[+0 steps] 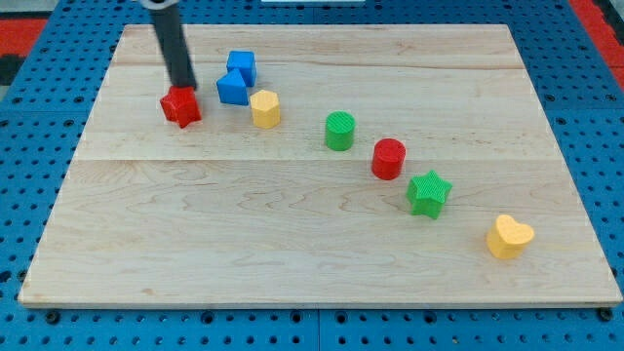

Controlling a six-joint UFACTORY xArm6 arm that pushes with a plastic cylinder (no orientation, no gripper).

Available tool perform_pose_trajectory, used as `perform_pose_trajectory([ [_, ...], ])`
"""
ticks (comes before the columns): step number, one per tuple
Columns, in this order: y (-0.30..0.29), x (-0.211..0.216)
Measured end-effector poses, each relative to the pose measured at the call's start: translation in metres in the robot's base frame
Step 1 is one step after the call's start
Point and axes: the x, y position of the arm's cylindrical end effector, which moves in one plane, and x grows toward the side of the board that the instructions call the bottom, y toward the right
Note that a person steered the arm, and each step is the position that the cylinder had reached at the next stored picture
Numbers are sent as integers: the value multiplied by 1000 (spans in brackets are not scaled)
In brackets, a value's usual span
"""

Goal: Move the red circle to the right of the green circle

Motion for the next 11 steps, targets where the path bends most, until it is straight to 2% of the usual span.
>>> perform_pose_trajectory([
  [1, 34, 25],
  [2, -23, 59],
  [3, -38, 106],
  [4, 23, 169],
  [5, 144, 169],
  [6, 221, 163],
  [7, 252, 160],
  [8, 272, 159],
  [9, 303, 141],
  [10, 277, 122],
  [11, 224, 98],
])
